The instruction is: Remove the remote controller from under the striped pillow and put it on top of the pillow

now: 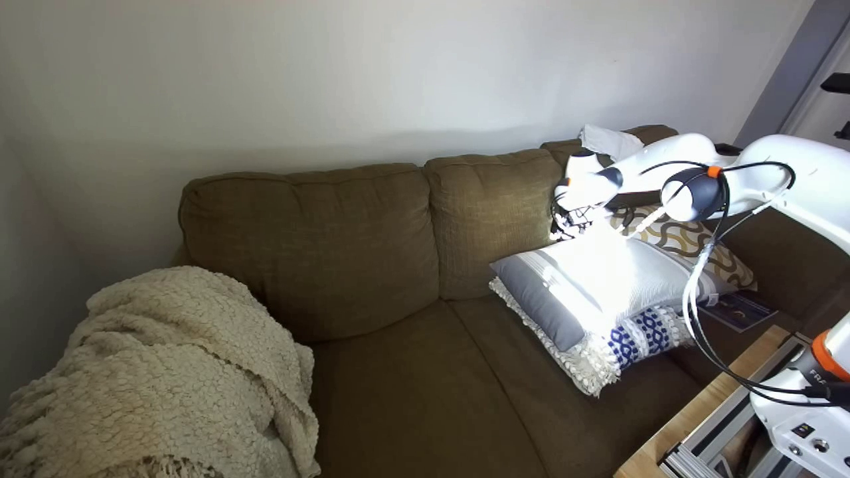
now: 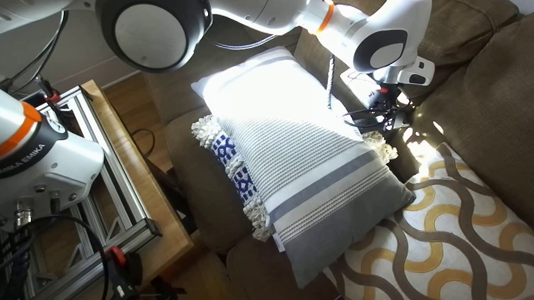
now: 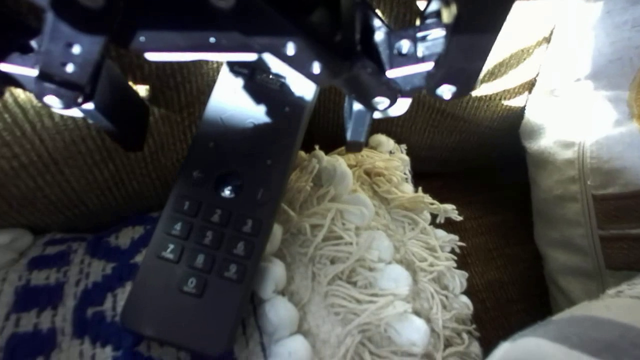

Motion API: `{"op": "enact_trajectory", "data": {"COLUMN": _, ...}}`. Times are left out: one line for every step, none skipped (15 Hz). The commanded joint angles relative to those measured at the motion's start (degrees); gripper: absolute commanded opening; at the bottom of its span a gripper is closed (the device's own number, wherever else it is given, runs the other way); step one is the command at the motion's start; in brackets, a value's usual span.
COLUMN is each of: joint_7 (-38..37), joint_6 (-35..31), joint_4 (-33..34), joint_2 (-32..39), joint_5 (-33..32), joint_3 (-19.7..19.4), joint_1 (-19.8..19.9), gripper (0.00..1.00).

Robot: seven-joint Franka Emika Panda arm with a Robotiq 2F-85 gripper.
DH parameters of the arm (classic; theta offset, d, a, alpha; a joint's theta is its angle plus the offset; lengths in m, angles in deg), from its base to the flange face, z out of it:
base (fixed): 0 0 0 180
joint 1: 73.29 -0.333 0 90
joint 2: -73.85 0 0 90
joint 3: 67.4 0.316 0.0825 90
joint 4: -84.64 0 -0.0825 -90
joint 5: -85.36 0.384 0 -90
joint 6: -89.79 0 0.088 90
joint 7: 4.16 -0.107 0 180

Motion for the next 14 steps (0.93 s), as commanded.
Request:
{"op": "enact_trajectory", "data": {"joint_7": -0.2, "joint_6": -2.4, "joint_4": -2.2, "joint_2": 0.0, "joint_5": -0.1, "joint_3": 0.0, "joint_1": 0.1, "gripper": 0.97}}
{"op": "enact_trajectory", "data": {"joint_7": -0.2, "joint_6": -2.2, "joint_4": -2.4, "joint_2": 0.0, "joint_5": -0.1, "joint_3": -0.1, "joint_1": 0.1, "gripper": 0.83}}
{"op": "enact_trajectory", "data": {"joint_7": -0.2, "joint_6": -2.3, "joint_4": -2.6, "joint_2": 0.0, "joint_5": 0.0, "joint_3": 0.0, "joint_1": 0.1, "gripper": 0.73}}
{"op": "enact_trajectory", "data": {"joint_7": -0.2, "joint_6": -2.4, "joint_4": -2.7, "joint_2": 0.0, "joint_5": 0.0, "joint_3": 0.0, "joint_1": 0.1, "gripper": 0.66}}
{"op": "enact_trajectory", "data": {"joint_7": -0.2, "joint_6": -2.5, "joint_4": -2.8, "joint_2": 0.0, "joint_5": -0.1, "joint_3": 0.0, "joint_1": 0.1, "gripper": 0.58}}
{"op": "enact_trajectory", "data": {"joint_7": -0.1, "joint_6": -2.6, "joint_4": -3.0, "joint_2": 0.0, "joint_5": 0.0, "joint_3": 0.0, "joint_1": 0.1, "gripper": 0.51}}
{"op": "enact_trajectory", "data": {"joint_7": 0.2, "joint_6": -3.0, "joint_4": -3.2, "joint_2": 0.0, "joint_5": 0.0, "joint_3": 0.2, "joint_1": 0.2, "gripper": 0.42}}
{"op": "enact_trajectory", "data": {"joint_7": 0.2, "joint_6": -3.3, "joint_4": -3.4, "joint_2": 0.0, "joint_5": 0.0, "joint_3": 0.1, "joint_1": 0.2, "gripper": 0.35}}
{"op": "enact_trajectory", "data": {"joint_7": 0.3, "joint_6": -3.7, "joint_4": -3.6, "joint_2": 0.0, "joint_5": 0.0, "joint_3": 0.2, "joint_1": 0.3, "gripper": 0.29}}
{"op": "enact_trajectory", "data": {"joint_7": 0.3, "joint_6": -3.7, "joint_4": -3.5, "joint_2": 0.0, "joint_5": 0.0, "joint_3": 0.2, "joint_1": 0.2, "gripper": 0.29}}
{"op": "enact_trajectory", "data": {"joint_7": 0.2, "joint_6": -3.3, "joint_4": -3.1, "joint_2": 0.0, "joint_5": -0.1, "joint_3": 0.0, "joint_1": 0.1, "gripper": 0.28}}
{"op": "enact_trajectory", "data": {"joint_7": -0.2, "joint_6": -3.0, "joint_4": -2.6, "joint_2": 0.0, "joint_5": -0.2, "joint_3": -0.4, "joint_1": -0.2, "gripper": 0.28}}
{"op": "enact_trajectory", "data": {"joint_7": -0.5, "joint_6": -2.4, "joint_4": -2.0, "joint_2": 0.0, "joint_5": -0.3, "joint_3": -0.7, "joint_1": -0.4, "gripper": 0.27}}
{"op": "enact_trajectory", "data": {"joint_7": -0.9, "joint_6": -1.7, "joint_4": -1.5, "joint_2": -0.1, "joint_5": -0.5, "joint_3": -1.2, "joint_1": -0.6, "gripper": 0.27}}
